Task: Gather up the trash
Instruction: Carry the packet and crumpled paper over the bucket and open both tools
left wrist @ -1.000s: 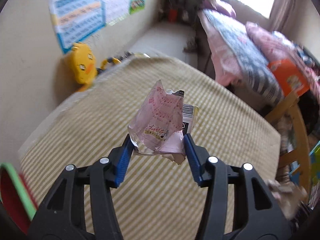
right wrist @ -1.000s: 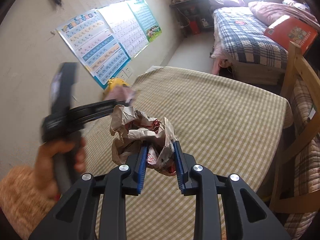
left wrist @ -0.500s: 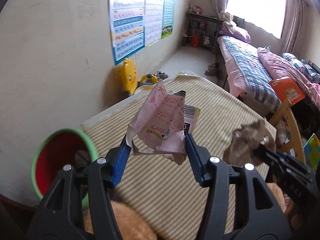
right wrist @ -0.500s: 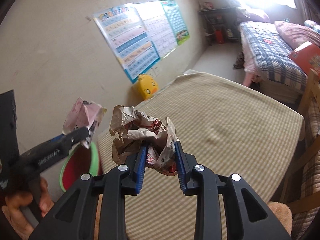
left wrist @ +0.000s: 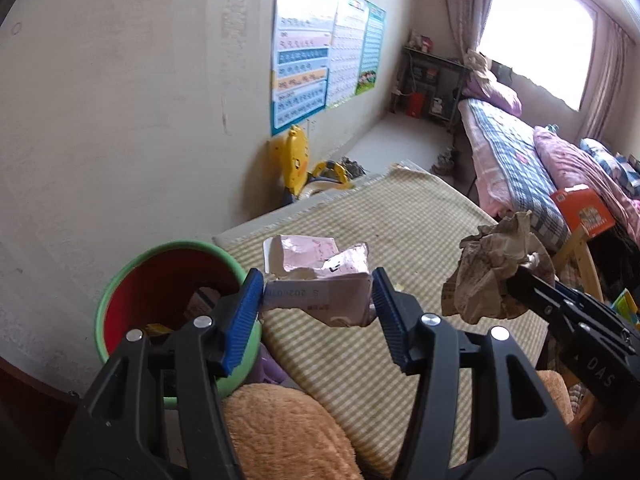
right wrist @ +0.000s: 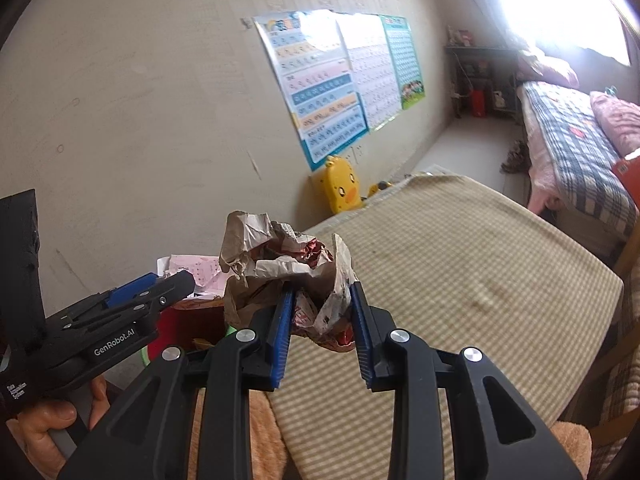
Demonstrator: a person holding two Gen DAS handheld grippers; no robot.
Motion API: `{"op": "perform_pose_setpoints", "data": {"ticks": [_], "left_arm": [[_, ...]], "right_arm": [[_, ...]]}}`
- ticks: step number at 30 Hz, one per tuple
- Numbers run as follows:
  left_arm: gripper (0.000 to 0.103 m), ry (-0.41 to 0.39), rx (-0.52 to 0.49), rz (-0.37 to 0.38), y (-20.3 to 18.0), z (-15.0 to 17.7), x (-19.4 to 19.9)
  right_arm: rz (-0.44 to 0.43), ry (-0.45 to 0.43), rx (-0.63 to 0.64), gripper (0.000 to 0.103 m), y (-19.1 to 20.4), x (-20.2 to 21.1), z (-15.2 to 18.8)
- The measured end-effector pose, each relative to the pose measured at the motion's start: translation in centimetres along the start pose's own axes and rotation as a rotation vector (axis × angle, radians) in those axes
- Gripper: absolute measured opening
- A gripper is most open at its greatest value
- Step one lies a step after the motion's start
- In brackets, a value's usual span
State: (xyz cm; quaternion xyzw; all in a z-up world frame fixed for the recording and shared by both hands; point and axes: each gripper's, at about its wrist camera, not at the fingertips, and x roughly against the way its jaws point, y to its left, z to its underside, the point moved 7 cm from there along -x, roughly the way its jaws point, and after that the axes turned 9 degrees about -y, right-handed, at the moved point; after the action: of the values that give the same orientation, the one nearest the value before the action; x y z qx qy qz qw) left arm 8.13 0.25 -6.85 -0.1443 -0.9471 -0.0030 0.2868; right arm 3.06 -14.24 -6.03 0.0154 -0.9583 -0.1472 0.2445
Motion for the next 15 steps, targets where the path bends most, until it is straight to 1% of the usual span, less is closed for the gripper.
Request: {"op": "perform_pose_setpoints", "data": {"ticks": [7, 15], "left_arm": [[0.053, -0.009, 0.047, -0.049, 3.1, -0.1, 0.4], [0.053, -0.01, 0.098, -0.102, 6.6, 0.2, 0.6]], "right_arm": [[-0.051, 0.011, 0.017, 0.028, 2.4, -1.2, -0.3], [-0.084, 0.037, 0.043, 0.027, 4.6, -2.6, 0.0]]}}
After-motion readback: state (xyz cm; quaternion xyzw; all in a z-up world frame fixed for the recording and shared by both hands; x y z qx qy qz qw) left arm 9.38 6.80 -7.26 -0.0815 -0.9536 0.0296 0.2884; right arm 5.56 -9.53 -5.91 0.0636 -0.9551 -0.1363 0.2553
